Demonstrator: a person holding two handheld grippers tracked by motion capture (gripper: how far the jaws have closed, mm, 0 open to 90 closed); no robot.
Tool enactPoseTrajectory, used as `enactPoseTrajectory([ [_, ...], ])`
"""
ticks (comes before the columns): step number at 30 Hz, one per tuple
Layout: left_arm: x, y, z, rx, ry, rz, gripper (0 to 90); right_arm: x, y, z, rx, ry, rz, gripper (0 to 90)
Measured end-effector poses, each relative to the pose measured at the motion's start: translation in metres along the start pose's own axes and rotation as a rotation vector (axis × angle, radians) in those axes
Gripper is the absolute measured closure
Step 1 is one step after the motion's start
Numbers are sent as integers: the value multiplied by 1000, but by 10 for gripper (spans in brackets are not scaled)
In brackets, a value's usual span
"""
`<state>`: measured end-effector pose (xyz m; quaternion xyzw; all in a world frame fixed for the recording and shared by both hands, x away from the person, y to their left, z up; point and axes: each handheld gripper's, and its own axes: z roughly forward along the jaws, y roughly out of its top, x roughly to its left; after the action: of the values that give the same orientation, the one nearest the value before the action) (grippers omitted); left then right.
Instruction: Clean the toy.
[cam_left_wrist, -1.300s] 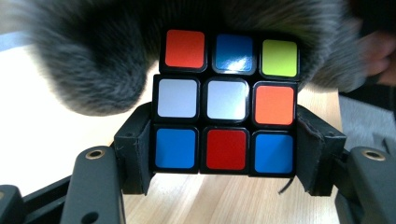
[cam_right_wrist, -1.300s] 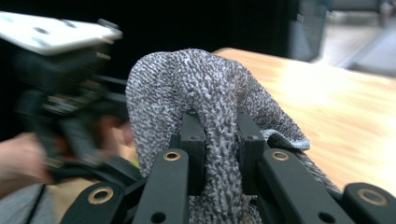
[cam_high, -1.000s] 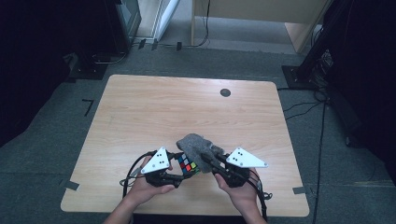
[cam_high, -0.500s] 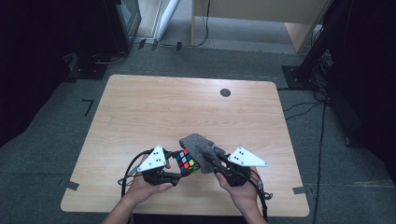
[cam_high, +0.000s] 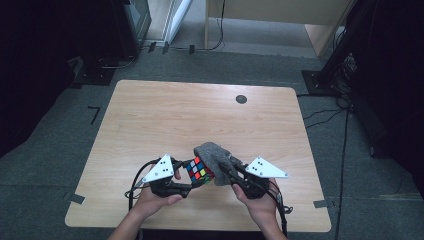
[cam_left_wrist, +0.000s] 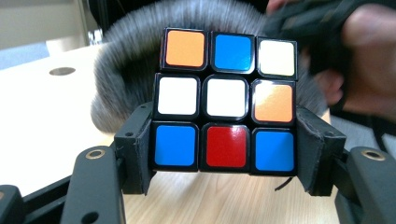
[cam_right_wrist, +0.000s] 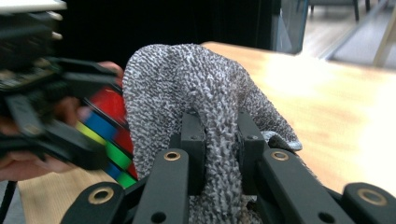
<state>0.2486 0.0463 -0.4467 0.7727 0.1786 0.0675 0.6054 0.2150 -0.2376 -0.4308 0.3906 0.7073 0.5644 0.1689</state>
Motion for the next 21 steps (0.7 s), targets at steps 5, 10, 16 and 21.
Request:
enactPoseTrajectory([
  [5,1,2,-4,-30,-12,-6,343,-2,-5,6,8,61,37,791],
  [10,3,4,-8,-60,-20,-30,343,3,-15,15,38,160,65,794],
  [16,3,4,-8,-65,-33,-31,343,0,-7,9,1,156,70,793],
  [21,0,4,-6,-65,-28,-22,343,-3,-10,8,-17,155,97,794],
])
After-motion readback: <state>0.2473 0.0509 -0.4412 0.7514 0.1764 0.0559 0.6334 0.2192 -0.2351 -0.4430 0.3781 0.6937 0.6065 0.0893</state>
